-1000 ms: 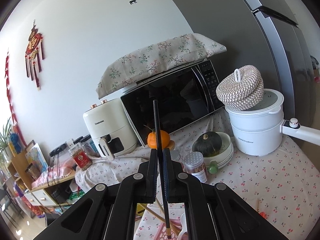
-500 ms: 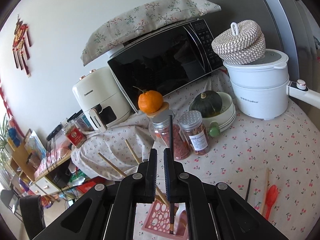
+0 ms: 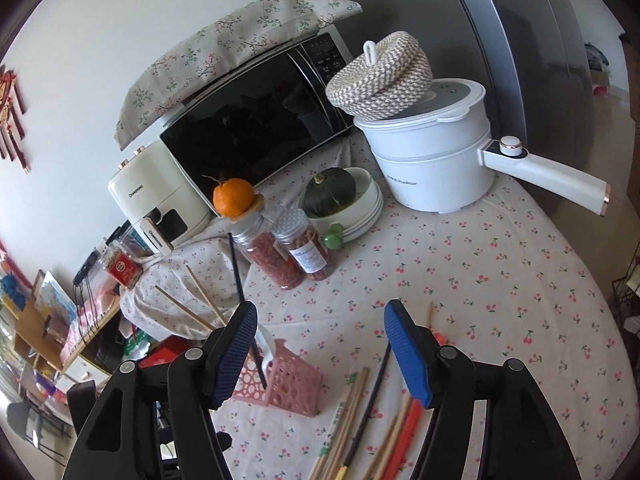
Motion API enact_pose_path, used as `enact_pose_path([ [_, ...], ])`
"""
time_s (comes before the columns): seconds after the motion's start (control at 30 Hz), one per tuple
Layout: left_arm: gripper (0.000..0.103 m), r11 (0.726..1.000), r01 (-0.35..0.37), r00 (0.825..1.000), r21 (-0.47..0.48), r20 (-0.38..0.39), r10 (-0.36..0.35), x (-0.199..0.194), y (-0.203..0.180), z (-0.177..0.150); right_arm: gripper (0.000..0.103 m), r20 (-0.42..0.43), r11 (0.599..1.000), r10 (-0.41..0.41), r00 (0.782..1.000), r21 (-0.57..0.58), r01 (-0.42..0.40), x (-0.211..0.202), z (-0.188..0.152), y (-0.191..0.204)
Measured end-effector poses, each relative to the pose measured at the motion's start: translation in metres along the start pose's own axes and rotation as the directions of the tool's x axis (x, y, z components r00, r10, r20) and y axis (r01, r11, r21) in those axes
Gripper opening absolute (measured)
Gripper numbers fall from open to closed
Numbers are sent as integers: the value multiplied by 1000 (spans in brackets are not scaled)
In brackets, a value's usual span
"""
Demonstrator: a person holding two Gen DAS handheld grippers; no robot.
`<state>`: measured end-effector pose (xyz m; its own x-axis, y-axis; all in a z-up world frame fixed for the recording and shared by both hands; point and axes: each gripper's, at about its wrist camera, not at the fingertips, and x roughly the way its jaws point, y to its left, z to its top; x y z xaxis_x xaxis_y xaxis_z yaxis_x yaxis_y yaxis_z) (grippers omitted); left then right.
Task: Organize utensils
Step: 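Lower the black chopstick into the pink basket and open the right tool, then move both tools down to the loose utensils beside the basket, then grasp a black chopstick with the left tool while the right tool grasps a wooden chopstick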
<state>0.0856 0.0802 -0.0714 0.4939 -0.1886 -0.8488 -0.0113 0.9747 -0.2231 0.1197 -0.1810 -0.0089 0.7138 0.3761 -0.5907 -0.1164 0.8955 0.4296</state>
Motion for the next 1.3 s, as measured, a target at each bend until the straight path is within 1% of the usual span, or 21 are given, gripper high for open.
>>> enact_pose_path([
  [0.07,83,1000,-2,1000,8,-16,2,3,-4,-3,69,-38,999,-43,998,2,43,-1,-5,-14],
  [0.13,83,1000,-2,1000,13,-29,3,5,-9,-6,70,-85,995,-94,992,5,95,-1,-11,-27],
  [0.2,83,1000,-4,999,25,-44,5,8,-16,-9,70,-137,988,-148,979,11,151,0,-18,-40],
  [0.3,83,998,18,997,63,-76,-13,11,-32,-14,70,-212,978,-200,957,13,207,2,-29,-56],
  [0.4,83,991,39,994,124,-104,-26,15,-50,-22,71,-283,972,-222,933,8,234,3,-38,-71],
  [0.47,83,987,54,991,152,-132,-33,20,-61,-29,72,-315,969,-235,920,0,247,3,-42,-80],
  [0.6,83,982,94,981,162,-185,-64,29,-76,-37,73,-351,961,-269,897,-41,272,2,-48,-94],
  [0.63,79,982,100,979,161,-192,-68,31,-80,-37,73,-359,960,-276,892,-53,275,2,-48,-95],
  [0.67,70,981,105,977,162,-200,-71,33,-84,-37,73,-364,959,-280,888,-64,276,2,-49,-96],
  [0.7,64,979,113,975,167,-206,-77,35,-89,-37,73,-367,959,-281,887,-69,275,2,-50,-97],
  [0.77,39,974,133,970,183,-224,-90,41,-98,-37,74,-380,963,-268,885,-64,263,2,-51,-100],
  [0.8,33,971,142,967,192,-234,-96,45,-102,-37,74,-389,966,-255,885,-57,253,2,-52,-102],
  [0.83,24,968,149,965,202,-245,-98,49,-107,-36,74,-396,969,-243,885,-51,243,2,-53,-103],
  [0.87,18,965,153,962,212,-256,-97,54,-111,-36,74,-402,970,-237,884,-49,238,2,-53,-104],
  [0.93,11,962,152,958,227,-274,-86,65,-119,-37,74,-412,970,-239,880,-53,238,4,-54,-106],
  [1.03,8,964,125,956,236,-290,-53,79,-124,-35,74,-417,969,-241,877,-52,241,5,-53,-109],
  [1.2,7,967,103,945,232,-327,-22,97,-125,-33,74,-420,968,-242,874,-46,246,8,-51,-116],
  [1.3,8,964,84,936,254,-351,11,105,-132,-36,74,-422,967,-249,872,-50,252,11,-50,-119],
])
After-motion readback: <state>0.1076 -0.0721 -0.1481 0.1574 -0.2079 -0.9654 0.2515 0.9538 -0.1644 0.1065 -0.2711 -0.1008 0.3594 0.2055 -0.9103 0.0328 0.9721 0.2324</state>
